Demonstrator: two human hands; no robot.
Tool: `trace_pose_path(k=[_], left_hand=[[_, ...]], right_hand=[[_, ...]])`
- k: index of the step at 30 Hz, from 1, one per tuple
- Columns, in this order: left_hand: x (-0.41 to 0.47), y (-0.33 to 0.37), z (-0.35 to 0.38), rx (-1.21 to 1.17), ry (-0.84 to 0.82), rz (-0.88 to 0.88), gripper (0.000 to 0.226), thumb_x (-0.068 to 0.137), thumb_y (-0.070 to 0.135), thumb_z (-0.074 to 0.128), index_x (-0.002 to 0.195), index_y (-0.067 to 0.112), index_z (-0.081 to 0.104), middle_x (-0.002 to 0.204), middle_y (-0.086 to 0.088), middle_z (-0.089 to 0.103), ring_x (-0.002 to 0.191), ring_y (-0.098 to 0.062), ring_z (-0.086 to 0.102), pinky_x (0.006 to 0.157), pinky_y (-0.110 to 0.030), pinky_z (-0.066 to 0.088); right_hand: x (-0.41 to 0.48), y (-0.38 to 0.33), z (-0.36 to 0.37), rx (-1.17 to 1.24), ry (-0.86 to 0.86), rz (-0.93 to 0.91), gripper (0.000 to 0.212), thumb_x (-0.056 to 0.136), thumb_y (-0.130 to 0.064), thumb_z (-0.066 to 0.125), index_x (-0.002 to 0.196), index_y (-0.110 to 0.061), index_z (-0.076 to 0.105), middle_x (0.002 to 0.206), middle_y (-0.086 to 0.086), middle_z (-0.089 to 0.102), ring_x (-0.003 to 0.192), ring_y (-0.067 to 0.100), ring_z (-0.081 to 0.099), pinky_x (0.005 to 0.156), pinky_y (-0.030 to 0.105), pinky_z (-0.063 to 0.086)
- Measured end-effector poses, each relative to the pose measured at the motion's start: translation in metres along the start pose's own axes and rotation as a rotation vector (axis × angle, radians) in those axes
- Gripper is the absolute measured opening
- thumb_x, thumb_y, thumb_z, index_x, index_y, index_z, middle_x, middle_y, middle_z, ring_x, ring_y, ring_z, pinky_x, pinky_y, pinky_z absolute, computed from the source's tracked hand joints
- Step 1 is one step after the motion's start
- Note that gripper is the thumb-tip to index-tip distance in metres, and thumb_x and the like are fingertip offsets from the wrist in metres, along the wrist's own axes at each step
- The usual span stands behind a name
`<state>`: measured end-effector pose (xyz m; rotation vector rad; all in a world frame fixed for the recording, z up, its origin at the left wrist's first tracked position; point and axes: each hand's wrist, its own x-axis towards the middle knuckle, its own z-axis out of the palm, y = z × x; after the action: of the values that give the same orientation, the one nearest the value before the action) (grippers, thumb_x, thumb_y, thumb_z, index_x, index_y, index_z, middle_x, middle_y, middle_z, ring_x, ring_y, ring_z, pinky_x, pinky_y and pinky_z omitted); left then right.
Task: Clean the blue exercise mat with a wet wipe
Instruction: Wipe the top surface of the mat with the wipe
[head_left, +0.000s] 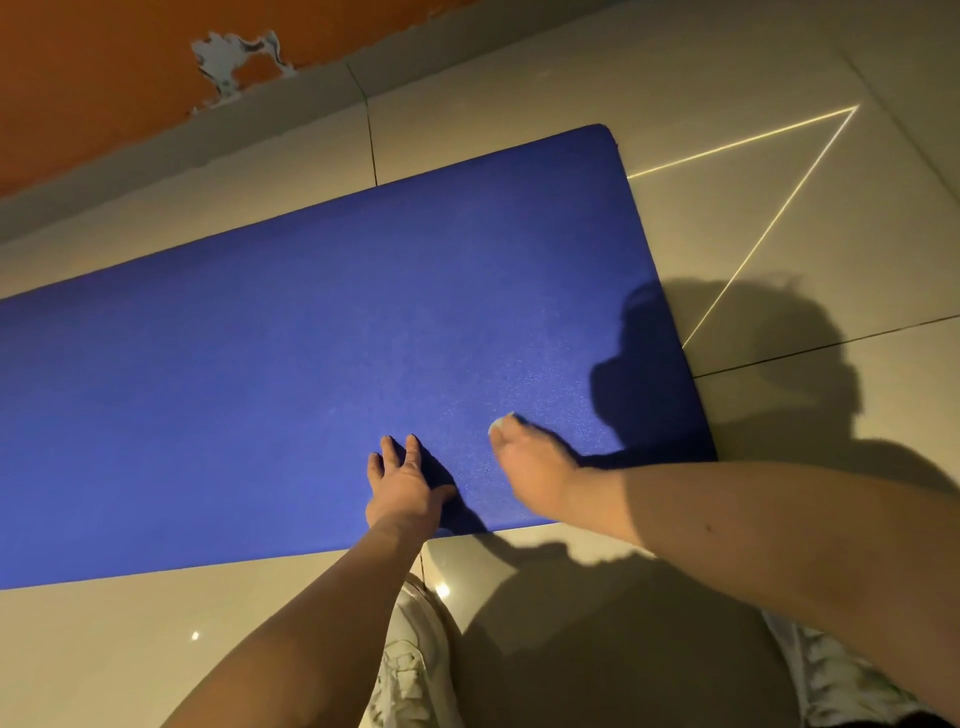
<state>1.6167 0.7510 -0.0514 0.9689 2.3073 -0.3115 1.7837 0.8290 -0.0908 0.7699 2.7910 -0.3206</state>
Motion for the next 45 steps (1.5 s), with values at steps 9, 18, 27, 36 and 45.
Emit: trace_pose_path(k=[9, 18, 27, 36, 45], left_hand=[[0.003, 0.001, 0.000, 0.016, -0.017, -0.001, 0.091, 0.095, 0.044, 0.063, 0.160, 0.032, 0.000, 0.166, 0.005, -0.017, 0.153, -0.024, -0.013, 0.105, -0.048, 0.042], [0.012, 0.002, 0.004, 0.080, 0.016, -0.008, 0.090, 0.094, 0.046, 0.063, 0.159, 0.031, 0.004, 0.164, 0.004, -0.012, 0.152, -0.027, -0.008, 0.094, -0.046, 0.048], [0.013, -0.003, 0.006, 0.140, 0.049, 0.032, 0.089, 0.091, 0.054, 0.063, 0.157, 0.032, 0.008, 0.162, 0.004, -0.005, 0.149, -0.027, 0.000, 0.074, -0.039, 0.045], [0.009, -0.019, 0.012, 0.004, 0.064, 0.102, 0.087, 0.089, 0.052, 0.066, 0.158, 0.027, 0.019, 0.163, 0.002, 0.008, 0.150, -0.026, 0.002, 0.106, -0.053, 0.041], [-0.011, -0.046, 0.021, -0.053, 0.092, 0.080, 0.075, 0.093, 0.050, 0.060, 0.155, 0.025, 0.025, 0.157, -0.004, 0.020, 0.145, -0.029, 0.013, 0.099, -0.051, 0.046]], right_hand=[[-0.026, 0.045, -0.011, 0.149, 0.079, 0.163, 0.049, 0.082, 0.008, 0.051, 0.126, -0.014, 0.048, 0.120, 0.008, 0.049, 0.105, 0.027, 0.057, 0.080, 0.034, 0.039], [-0.037, 0.049, 0.001, -0.107, -0.124, 0.160, 0.012, 0.089, -0.018, 0.055, 0.100, -0.016, 0.058, 0.098, 0.012, 0.045, 0.098, 0.021, 0.048, 0.078, 0.024, 0.039], [-0.035, 0.009, -0.004, 0.229, 0.039, 0.442, 0.033, 0.093, -0.003, 0.044, 0.123, -0.009, 0.055, 0.121, 0.012, 0.049, 0.109, 0.024, 0.050, 0.086, 0.026, 0.045], [-0.026, -0.100, 0.016, 0.443, 0.135, 0.293, 0.045, 0.101, -0.001, 0.034, 0.145, -0.001, 0.040, 0.143, 0.015, 0.041, 0.122, 0.035, 0.048, 0.108, 0.043, 0.034], [-0.106, -0.013, 0.029, 0.409, 0.315, 0.646, 0.037, 0.077, 0.000, 0.066, 0.111, -0.016, 0.065, 0.098, 0.008, 0.059, 0.082, 0.028, 0.060, 0.066, 0.033, 0.043]])
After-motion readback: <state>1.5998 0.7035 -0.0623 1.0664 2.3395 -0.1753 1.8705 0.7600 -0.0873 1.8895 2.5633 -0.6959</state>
